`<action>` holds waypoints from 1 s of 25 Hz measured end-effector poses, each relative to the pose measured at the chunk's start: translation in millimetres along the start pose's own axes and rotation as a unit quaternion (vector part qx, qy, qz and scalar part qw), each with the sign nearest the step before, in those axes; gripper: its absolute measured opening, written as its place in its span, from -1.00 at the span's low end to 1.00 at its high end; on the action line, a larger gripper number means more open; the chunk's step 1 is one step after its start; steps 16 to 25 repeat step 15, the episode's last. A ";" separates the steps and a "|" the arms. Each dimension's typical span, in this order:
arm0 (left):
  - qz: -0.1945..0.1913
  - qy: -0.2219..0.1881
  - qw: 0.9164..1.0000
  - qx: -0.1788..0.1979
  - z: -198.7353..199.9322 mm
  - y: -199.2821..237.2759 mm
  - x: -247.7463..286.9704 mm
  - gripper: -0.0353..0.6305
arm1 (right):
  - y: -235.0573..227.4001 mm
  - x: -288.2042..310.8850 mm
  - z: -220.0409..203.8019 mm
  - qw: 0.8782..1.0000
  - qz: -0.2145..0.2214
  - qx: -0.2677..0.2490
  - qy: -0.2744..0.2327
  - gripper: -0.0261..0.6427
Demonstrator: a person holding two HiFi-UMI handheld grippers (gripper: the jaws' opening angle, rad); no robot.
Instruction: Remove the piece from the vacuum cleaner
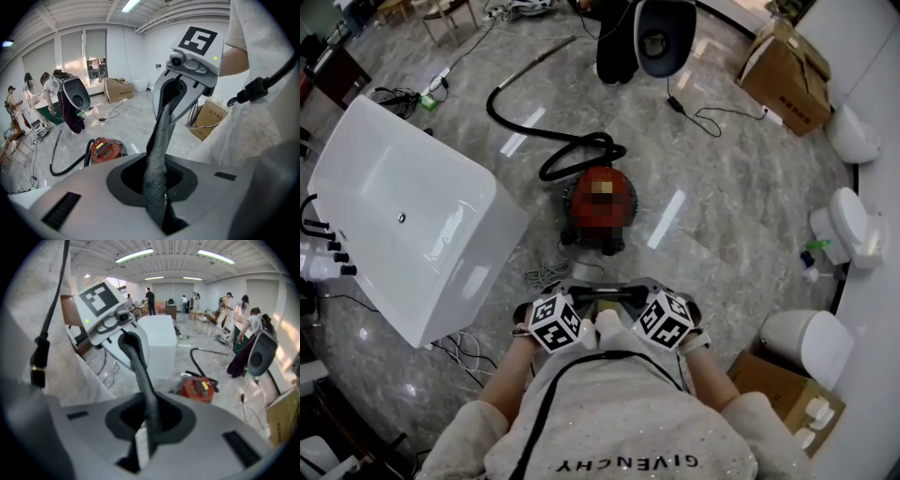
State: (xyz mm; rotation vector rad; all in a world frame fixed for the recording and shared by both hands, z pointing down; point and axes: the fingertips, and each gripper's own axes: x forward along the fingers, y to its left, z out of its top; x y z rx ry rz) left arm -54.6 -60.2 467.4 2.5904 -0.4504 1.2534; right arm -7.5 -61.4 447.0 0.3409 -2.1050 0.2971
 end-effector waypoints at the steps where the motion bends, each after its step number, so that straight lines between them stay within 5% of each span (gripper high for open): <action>1: 0.000 0.000 1.000 -0.001 -0.7 -0.9 0.2 -0.74 | 0.8 0.4 -0.4 1.000 0.001 0.000 0.000 -0.76; 25: -0.006 0.003 1.000 -0.006 -4.9 -3.8 4.8 -0.74 | 3.9 4.5 -4.6 1.000 0.008 -0.001 0.005 -0.76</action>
